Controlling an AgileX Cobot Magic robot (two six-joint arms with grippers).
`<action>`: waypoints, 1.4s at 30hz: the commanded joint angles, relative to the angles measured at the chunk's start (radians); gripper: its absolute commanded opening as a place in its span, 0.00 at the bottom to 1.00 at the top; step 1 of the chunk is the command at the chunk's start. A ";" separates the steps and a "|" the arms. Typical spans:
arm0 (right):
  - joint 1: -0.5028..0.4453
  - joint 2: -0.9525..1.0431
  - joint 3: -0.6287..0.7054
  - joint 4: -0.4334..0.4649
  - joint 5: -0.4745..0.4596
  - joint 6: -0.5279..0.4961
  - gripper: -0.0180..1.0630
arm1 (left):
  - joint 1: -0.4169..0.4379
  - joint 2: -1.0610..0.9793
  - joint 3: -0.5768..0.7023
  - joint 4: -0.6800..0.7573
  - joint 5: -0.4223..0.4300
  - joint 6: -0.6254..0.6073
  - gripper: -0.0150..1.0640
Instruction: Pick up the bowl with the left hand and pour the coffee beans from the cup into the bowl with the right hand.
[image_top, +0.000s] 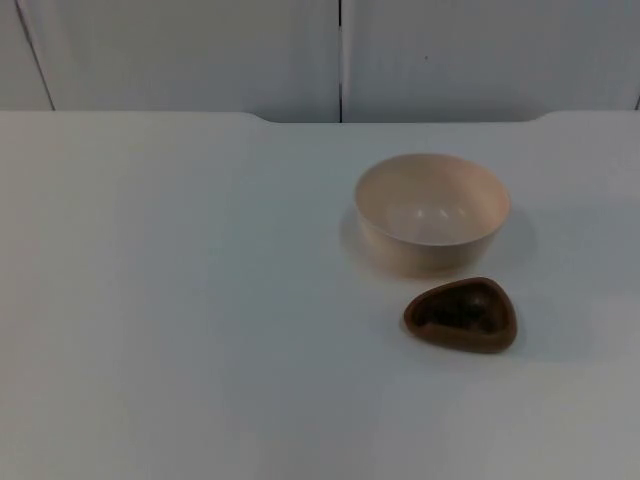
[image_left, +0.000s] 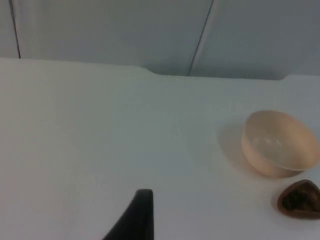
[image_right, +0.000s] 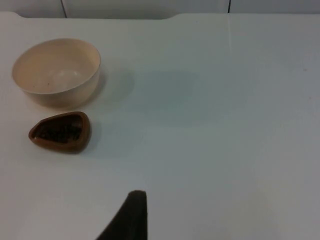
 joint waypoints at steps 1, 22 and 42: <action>-0.008 -0.003 0.002 -0.007 -0.006 -0.002 0.99 | 0.002 0.039 -0.026 -0.018 -0.016 0.021 0.94; -0.008 -0.003 0.002 -0.007 -0.006 -0.002 0.99 | 0.002 0.380 -0.055 -0.445 -0.016 0.424 0.94; -0.008 -0.003 0.002 -0.007 -0.006 0.000 0.99 | -0.217 0.632 -0.266 -0.432 -0.061 0.456 0.94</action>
